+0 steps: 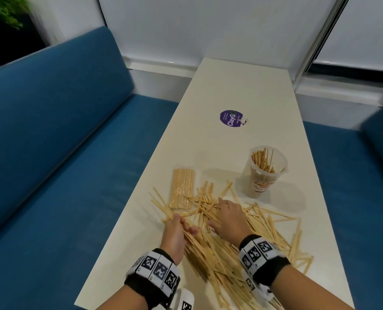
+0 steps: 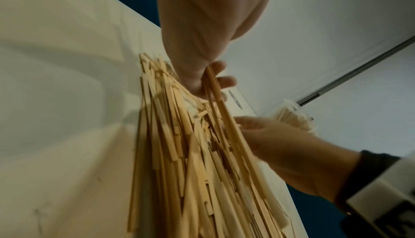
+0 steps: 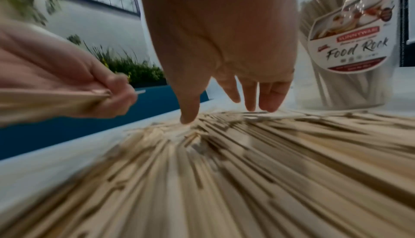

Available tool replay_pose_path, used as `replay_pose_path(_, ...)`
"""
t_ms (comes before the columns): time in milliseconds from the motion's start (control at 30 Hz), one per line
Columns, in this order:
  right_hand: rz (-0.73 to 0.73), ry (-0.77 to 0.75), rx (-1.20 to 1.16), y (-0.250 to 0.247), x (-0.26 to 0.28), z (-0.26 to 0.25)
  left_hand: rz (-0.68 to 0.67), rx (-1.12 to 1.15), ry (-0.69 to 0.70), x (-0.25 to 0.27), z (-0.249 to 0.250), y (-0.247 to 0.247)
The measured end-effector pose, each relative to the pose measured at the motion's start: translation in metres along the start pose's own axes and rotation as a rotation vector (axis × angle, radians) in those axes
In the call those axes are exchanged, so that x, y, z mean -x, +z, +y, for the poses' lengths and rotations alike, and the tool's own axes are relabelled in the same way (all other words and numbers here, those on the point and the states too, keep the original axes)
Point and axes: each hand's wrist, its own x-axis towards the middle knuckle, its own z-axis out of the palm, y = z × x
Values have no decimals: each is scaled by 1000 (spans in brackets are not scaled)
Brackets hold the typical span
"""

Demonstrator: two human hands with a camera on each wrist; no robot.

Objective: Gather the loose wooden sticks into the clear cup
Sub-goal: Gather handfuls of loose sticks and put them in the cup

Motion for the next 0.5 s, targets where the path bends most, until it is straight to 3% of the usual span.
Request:
replay_pose_path(100, 31, -64, 225, 7, -5, 8, -14, -35, 34, 0, 0, 2)
replay_pose_path(200, 86, -130, 292, 10, -3, 13, -42, -149, 101, 1, 0, 5)
replay_pose_path(500, 175, -150, -14, -5, 4, 11, -110, -362, 83, -4, -6, 13)
